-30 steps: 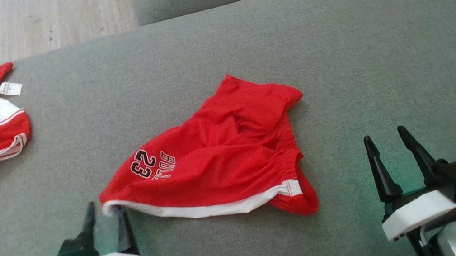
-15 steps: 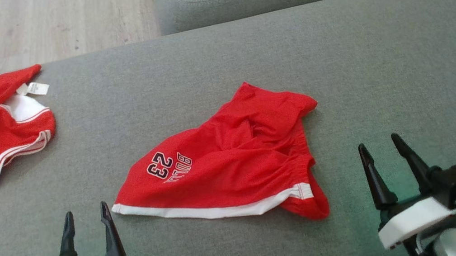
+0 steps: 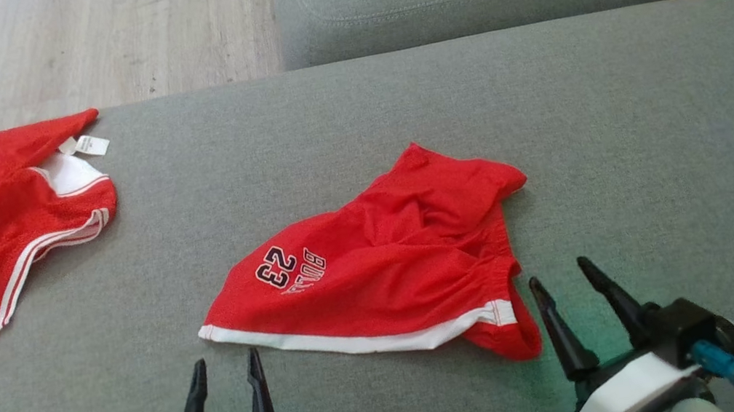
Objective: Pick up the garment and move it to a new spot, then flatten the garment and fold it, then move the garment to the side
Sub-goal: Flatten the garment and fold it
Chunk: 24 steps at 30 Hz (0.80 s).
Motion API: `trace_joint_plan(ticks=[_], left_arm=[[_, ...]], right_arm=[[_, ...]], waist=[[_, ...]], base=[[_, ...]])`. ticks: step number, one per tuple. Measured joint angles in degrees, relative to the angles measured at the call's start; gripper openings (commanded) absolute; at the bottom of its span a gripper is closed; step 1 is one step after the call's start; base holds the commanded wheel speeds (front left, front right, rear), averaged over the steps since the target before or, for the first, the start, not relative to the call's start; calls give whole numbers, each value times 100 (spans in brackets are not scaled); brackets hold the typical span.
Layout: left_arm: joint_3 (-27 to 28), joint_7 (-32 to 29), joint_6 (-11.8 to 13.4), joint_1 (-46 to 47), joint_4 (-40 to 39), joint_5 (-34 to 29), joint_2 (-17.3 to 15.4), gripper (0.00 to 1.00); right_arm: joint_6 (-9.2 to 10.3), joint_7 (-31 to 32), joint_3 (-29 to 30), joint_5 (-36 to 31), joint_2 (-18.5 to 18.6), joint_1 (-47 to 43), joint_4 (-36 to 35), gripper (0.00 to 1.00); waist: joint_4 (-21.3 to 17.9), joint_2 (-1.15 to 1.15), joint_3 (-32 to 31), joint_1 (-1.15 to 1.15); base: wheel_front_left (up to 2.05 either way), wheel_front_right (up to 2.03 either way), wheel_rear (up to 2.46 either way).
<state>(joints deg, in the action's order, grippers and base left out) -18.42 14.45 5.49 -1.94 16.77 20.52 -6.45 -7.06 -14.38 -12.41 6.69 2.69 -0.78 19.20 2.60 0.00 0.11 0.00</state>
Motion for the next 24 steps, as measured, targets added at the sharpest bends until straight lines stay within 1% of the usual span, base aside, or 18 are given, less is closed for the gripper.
trace_joint_plan(ticks=[5, 10, 21, 24], left_arm=[[-9, 0, -98, -67, 110, -47, 47, 100], [22, 0, -154, -86, 151, -49, 75, 100], [293, 0, -197, -217, 156, -52, 112, 100], [338, 0, -197, -217, 155, -97, 130, 100]], right_arm=[[0, 1, -211, 118, 0, 5, 80, 100], [0, 0, -271, 188, 0, 5, 129, 100], [0, 0, -75, 189, 0, 4, 133, 100], [0, 1, -190, 225, 1, 4, 249, 100]], waist=[[37, 0, -75, 0], [52, 0, -160, 0], [15, 0, -281, 0], [41, 0, -276, 0]], base=[[0, 0, 0], [0, 0, 0], [0, 0, 0], [0, 0, 0]])
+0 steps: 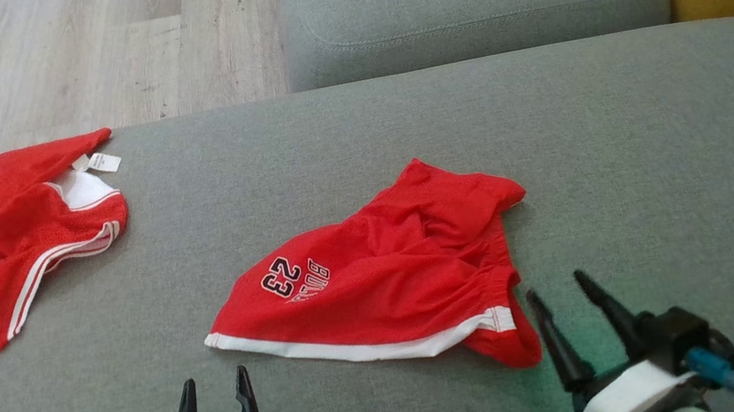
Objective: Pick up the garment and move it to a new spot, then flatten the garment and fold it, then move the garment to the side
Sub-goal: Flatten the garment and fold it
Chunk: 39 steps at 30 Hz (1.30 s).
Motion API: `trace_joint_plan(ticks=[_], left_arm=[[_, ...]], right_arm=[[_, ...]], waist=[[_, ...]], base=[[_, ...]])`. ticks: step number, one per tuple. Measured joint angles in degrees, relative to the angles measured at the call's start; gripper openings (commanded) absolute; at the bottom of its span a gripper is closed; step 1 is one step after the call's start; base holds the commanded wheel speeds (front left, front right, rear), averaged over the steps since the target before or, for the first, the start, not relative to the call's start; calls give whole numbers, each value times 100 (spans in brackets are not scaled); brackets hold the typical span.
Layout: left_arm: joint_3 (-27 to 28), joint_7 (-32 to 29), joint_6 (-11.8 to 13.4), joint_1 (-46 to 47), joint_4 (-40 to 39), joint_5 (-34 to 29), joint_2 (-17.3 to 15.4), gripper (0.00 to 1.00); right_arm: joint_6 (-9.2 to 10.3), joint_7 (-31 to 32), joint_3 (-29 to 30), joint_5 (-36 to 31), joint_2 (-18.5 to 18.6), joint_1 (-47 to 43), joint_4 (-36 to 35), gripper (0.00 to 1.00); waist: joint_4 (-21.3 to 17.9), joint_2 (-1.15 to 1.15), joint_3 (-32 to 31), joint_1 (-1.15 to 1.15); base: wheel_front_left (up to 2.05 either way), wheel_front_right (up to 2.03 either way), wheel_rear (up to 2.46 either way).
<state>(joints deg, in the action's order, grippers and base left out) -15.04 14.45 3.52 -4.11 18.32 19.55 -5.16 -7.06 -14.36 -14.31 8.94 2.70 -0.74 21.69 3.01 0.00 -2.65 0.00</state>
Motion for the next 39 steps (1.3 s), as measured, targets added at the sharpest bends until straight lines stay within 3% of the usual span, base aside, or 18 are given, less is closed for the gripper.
trace_joint_plan(ticks=[8, 9, 10, 13, 19, 30, 39], left_arm=[[45, 0, -52, 2, 1, -47, 18, 100], [46, 0, -52, 2, 2, -51, 21, 100], [49, 0, -52, 2, 3, -73, 24, 100], [63, 0, -54, 4, 12, -100, 31, 100], [158, 0, -57, 4, 27, -148, 38, 100], [181, 0, -110, 5, 32, -164, 99, 100], [180, 0, -162, 20, 89, -231, 137, 100]], right_arm=[[0, 449, -730, 402, 0, 107, 606, 100], [0, 482, -776, 466, 2, 179, 697, 96], [0, 481, -798, 528, 2, 263, 766, 59], [0, 478, -846, 700, 2, 582, 972, 0], [0, 346, -821, 820, 4, 953, 1306, 0], [0, 243, 191, 115, 15, 1009, 1578, 0], [0, 244, 904, -79, 51, 873, 1418, 0]], waist=[[149, 0, 62, 0], [168, 0, 72, 0], [186, 0, 80, 0], [230, 0, 105, 0], [217, 0, 127, 0], [-37, 0, 192, 0], [-146, 0, 289, 0]], base=[[0, 0, 0], [0, 0, 0], [0, 0, 0], [0, 0, 0], [0, 0, 0], [0, 0, 0], [0, 0, 0]])
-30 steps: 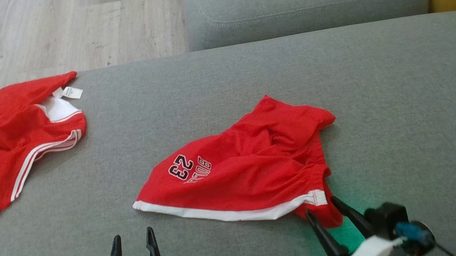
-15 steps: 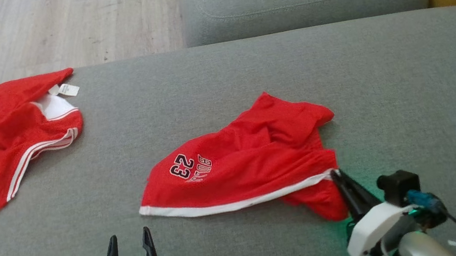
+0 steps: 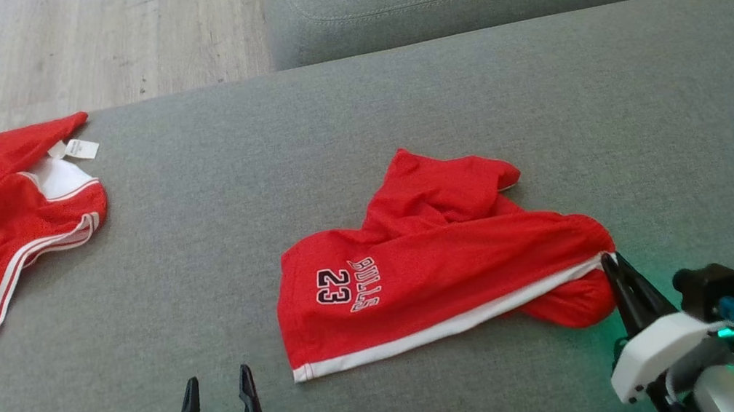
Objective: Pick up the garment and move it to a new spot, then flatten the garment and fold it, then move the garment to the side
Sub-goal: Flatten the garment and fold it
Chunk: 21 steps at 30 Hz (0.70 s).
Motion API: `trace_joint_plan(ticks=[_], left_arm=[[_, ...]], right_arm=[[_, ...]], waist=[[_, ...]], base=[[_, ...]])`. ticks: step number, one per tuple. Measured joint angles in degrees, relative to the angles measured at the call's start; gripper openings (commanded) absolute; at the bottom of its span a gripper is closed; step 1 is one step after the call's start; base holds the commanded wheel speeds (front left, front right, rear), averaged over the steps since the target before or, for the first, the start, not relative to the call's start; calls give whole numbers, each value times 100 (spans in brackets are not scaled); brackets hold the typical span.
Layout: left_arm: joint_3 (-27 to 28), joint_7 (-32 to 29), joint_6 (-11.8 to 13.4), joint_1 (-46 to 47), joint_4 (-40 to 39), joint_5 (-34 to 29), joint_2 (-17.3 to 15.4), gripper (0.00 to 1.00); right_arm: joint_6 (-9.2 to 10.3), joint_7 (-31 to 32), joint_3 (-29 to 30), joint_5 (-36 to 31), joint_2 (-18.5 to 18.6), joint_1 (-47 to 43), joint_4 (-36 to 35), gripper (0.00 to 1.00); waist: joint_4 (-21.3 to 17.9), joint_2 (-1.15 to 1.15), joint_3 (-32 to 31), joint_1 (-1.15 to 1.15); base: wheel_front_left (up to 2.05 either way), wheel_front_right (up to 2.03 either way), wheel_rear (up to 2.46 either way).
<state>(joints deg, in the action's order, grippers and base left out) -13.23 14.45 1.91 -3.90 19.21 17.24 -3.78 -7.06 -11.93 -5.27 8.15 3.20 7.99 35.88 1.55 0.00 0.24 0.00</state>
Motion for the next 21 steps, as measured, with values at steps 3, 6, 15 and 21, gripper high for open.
trace_joint_plan(ticks=[3, 6, 15, 21], left_arm=[[-4, 0, -42, 2, 10, -15, 9, 100], [-14, 0, -49, 10, 12, -15, 27, 100], [-49, 0, -131, 18, 12, -15, 51, 100], [-60, 0, -141, 17, -7, -15, 54, 100]], right_arm=[[0, 3, 100, -70, -1, -107, -76, 0], [0, 9, 132, -125, -4, -178, -162, 16], [0, -27, 196, -169, -33, -280, -498, 100], [0, -97, 234, -212, -44, -510, -832, 100]], waist=[[-28, 0, 19, 0], [-59, 0, 22, 0], [-116, 0, -52, 0], [-128, 0, -130, 0]], base=[[0, 0, 0], [0, 0, 0], [0, 0, 0], [0, 0, 0]])
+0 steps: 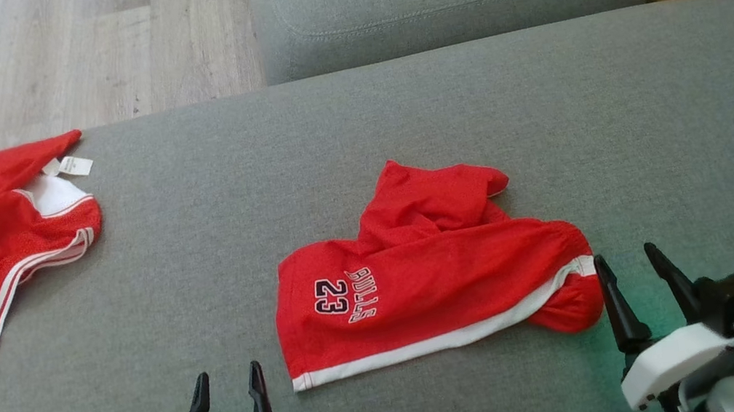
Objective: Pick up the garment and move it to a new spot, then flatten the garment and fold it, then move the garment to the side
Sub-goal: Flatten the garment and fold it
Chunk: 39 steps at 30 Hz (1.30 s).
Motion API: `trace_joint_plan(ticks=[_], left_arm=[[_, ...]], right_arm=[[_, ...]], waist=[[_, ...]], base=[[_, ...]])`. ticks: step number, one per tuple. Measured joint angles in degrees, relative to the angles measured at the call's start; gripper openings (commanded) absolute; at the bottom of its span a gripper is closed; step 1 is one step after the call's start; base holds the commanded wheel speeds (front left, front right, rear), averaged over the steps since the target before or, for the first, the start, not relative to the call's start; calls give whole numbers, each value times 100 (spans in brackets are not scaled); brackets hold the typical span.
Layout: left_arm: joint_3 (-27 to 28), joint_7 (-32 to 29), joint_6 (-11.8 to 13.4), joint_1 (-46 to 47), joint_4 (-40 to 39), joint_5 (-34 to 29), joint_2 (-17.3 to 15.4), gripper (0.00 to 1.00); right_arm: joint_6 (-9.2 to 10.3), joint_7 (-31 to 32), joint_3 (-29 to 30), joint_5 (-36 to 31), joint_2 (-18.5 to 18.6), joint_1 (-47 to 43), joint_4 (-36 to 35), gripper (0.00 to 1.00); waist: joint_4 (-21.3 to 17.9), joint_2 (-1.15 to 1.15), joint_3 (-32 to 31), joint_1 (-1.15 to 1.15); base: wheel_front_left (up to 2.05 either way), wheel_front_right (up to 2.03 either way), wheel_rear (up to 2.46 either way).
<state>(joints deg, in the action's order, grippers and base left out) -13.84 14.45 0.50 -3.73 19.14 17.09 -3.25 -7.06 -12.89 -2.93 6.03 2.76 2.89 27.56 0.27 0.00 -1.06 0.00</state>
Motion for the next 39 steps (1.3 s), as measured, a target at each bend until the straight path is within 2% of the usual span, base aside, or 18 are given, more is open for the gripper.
trace_joint_plan(ticks=[9, 27, 32, 39], left_arm=[[43, 0, 0, -15, -113, 0, 1, 100], [76, 0, 1, -21, -67, 5, -7, 100], [48, 0, 1, -21, -48, 5, -7, 100], [-62, 0, 1, -21, -9, 5, -5, 100]], right_arm=[[0, -25, -118, 115, -2, -114, -448, 100], [0, -12, -241, 199, -7, -240, -420, 100], [0, 382, 30, 86, -10, -235, -393, 100], [0, 1416, 197, 44, 71, -175, -272, 100]], waist=[[33, 0, -130, 0], [121, 0, -201, 0], [163, 0, -154, 0], [289, 0, -68, 0]], base=[[0, 0, 0], [0, 0, 0], [0, 0, 0], [0, 0, 0]])
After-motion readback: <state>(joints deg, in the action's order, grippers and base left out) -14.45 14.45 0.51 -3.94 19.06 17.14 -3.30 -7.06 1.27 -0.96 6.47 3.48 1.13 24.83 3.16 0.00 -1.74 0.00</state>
